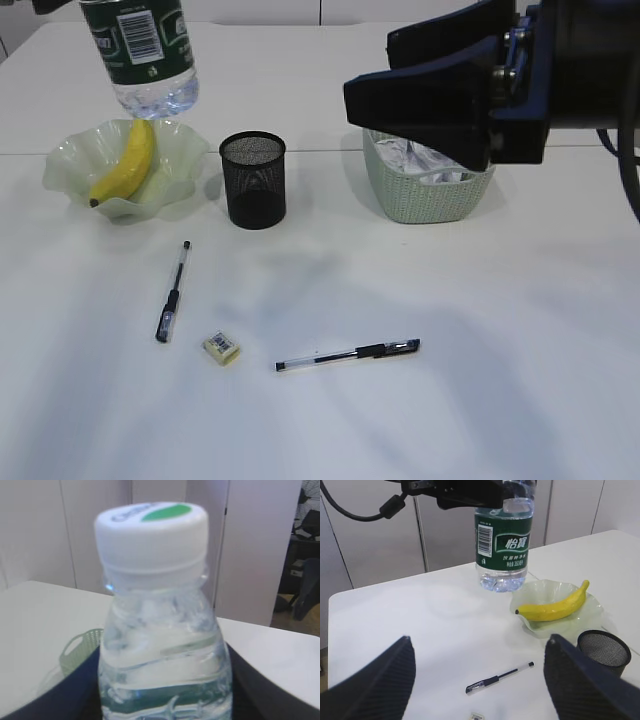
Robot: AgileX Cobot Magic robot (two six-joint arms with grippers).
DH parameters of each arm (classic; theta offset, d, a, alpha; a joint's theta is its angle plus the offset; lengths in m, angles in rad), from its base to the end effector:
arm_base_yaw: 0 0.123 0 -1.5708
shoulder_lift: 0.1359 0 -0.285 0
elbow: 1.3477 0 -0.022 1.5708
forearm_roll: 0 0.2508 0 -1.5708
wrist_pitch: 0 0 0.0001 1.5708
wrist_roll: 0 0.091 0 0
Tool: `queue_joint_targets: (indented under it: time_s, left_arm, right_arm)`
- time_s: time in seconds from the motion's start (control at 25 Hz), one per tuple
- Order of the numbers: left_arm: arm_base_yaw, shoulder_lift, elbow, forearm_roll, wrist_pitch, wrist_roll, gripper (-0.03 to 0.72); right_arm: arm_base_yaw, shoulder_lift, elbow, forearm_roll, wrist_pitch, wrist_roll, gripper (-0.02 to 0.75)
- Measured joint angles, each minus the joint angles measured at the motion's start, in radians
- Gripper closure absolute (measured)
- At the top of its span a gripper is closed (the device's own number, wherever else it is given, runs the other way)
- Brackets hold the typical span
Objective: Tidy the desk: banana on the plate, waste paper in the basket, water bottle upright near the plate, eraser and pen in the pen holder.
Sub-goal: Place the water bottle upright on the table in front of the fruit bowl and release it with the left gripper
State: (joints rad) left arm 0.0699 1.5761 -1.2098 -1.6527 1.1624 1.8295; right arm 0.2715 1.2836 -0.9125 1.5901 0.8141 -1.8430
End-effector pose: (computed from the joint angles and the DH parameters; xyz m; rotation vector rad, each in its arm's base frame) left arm 0.3288 -0.0605 0.3539 0.8457 1.4486 -0.8556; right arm 0.2368 0.1347 0.3394 -0.9891 1.5207 0.7605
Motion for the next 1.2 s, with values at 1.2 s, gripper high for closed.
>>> queue_joint_targets:
  time_s: [1.2]
  left_arm:
    - [0.219,0.171,0.002,0.055,-0.006,0.093,0.309]
  right_arm:
    - [0.0,0.006,0.0,-0.002,-0.483,0.099,0.146]
